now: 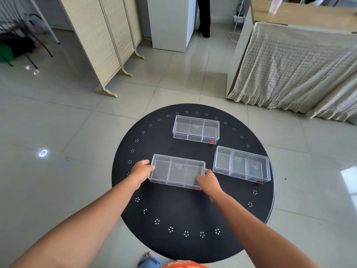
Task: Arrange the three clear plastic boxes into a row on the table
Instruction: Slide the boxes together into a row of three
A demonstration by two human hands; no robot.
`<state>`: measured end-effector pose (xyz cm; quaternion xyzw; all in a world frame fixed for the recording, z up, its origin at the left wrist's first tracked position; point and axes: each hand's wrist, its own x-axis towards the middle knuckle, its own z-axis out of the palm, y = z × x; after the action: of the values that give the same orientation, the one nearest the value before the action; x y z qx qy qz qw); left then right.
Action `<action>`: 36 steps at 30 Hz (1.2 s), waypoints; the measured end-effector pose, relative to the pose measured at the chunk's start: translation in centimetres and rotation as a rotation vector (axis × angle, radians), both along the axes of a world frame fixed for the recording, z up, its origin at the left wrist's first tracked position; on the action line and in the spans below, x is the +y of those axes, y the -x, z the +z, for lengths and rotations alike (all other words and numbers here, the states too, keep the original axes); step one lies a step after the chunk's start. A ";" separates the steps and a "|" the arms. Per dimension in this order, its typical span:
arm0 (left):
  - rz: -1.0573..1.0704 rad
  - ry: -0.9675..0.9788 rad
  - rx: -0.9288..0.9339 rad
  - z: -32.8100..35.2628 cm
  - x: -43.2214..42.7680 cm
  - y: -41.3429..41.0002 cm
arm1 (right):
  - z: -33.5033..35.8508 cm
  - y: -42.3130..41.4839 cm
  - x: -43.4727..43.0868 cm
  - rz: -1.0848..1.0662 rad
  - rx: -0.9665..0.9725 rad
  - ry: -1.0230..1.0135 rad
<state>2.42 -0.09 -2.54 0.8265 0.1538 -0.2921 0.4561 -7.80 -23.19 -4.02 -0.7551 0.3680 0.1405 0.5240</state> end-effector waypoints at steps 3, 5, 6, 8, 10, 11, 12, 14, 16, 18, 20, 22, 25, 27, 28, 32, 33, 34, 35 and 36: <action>-0.020 0.048 0.030 -0.4 1.0 0.5 | 0.1 0.2 1.4 -0.078 -0.022 -0.063; -0.022 0.085 0.032 -0.5 1.5 0.7 | 0.3 0.2 2.3 -0.123 -0.030 -0.092; -0.013 0.100 0.028 -0.5 1.8 0.9 | 0.3 0.3 2.8 -0.136 -0.036 -0.098; 0.001 0.110 0.034 -0.6 2.9 1.0 | 0.3 0.4 3.9 -0.146 -0.038 -0.110; 0.008 0.112 0.036 -0.7 4.2 1.0 | 0.2 0.6 5.0 -0.140 -0.046 -0.103; 0.010 0.111 0.034 -0.9 5.0 0.9 | 0.2 0.7 5.7 -0.133 -0.047 -0.097; 0.017 0.110 0.027 -1.1 5.9 0.8 | 0.1 0.7 6.4 -0.127 -0.059 -0.099; 0.038 0.102 0.008 -1.3 7.6 0.6 | 0.1 0.8 8.1 -0.112 -0.073 -0.107; 0.059 0.097 -0.010 -1.3 9.1 0.5 | 0.0 0.9 9.8 -0.102 -0.076 -0.122; 0.084 0.090 -0.022 -1.3 10.4 0.6 | 0.0 0.9 11.3 -0.098 -0.075 -0.137; 0.100 0.095 -0.026 -1.3 11.4 0.6 | 0.1 0.8 12.5 -0.104 -0.072 -0.151; 0.107 0.095 -0.030 -1.4 12.3 0.6 | 0.3 0.7 13.5 -0.106 -0.068 -0.151; 0.099 0.097 -0.029 -1.5 13.2 0.6 | 0.7 0.6 14.4 -0.113 -0.067 -0.133; 0.089 0.100 -0.025 -1.6 13.5 0.7 | 0.8 0.6 14.8 -0.124 -0.061 -0.128; 0.084 0.107 -0.027 -1.7 13.6 0.8 | 0.9 0.6 14.9 -0.127 -0.058 -0.126; 0.056 0.128 -0.024 -1.7 13.8 0.8 | 1.0 0.6 15.1 -0.132 -0.055 -0.115; 0.033 0.119 -0.026 -1.6 13.8 0.8 | 1.0 0.7 15.1 -0.132 -0.052 -0.111; 0.013 0.105 -0.035 -1.6 13.8 0.7 | 0.9 0.7 15.1 -0.129 -0.048 -0.104; -0.001 0.074 -0.048 -1.4 13.7 0.7 | 0.9 0.7 15.0 -0.120 -0.040 -0.094; -0.010 0.030 -0.074 -1.2 13.5 0.7 | 0.9 0.6 15.0 -0.113 -0.031 -0.077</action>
<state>1.71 13.45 -3.69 0.8304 0.1284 -0.2658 0.4725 -8.39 -8.23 -3.13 -0.7143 0.3964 0.1131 0.5656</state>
